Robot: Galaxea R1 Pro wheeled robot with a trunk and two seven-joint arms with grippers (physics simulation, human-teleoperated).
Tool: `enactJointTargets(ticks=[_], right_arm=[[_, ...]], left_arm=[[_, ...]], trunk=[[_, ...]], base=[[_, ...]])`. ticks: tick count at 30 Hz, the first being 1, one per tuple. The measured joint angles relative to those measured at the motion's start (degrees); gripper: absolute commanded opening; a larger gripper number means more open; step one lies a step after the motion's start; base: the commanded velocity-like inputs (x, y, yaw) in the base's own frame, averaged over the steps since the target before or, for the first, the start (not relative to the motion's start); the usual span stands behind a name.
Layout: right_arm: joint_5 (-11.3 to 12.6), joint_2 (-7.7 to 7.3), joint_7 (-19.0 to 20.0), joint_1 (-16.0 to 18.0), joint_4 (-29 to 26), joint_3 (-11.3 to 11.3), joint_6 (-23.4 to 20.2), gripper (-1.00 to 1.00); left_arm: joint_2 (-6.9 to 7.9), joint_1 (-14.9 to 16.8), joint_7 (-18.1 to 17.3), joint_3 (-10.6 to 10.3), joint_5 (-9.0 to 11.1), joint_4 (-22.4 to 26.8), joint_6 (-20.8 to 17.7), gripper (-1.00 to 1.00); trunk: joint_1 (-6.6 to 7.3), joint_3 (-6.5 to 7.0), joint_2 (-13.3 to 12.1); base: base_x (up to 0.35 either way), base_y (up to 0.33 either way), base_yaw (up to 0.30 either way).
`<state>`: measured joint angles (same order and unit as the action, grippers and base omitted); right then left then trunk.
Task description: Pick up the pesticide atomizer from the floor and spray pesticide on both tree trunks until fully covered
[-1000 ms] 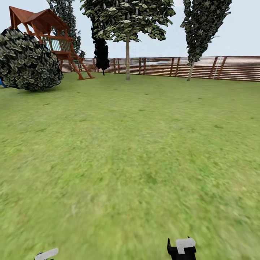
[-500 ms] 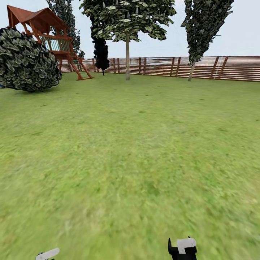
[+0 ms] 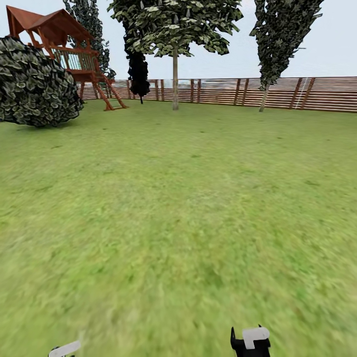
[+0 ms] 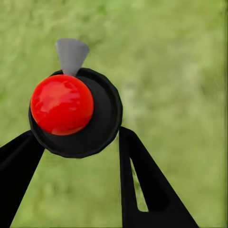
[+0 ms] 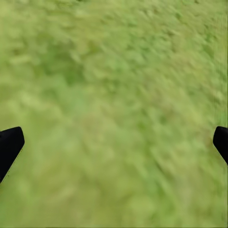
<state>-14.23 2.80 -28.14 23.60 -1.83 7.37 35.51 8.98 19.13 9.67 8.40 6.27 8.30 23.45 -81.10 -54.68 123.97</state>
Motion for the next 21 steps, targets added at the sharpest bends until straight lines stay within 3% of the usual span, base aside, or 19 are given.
enactJointTargets(ticks=[21], right_arm=[[0.0,0.0,0.0,0.0,0.0,0.0,0.0,1.0]], left_arm=[[-0.06,0.0,-0.1,0.0,0.0,0.0,-0.1,-1.0]], trunk=[[0.0,0.0,0.0]], base=[[0.341,0.0,0.0]])
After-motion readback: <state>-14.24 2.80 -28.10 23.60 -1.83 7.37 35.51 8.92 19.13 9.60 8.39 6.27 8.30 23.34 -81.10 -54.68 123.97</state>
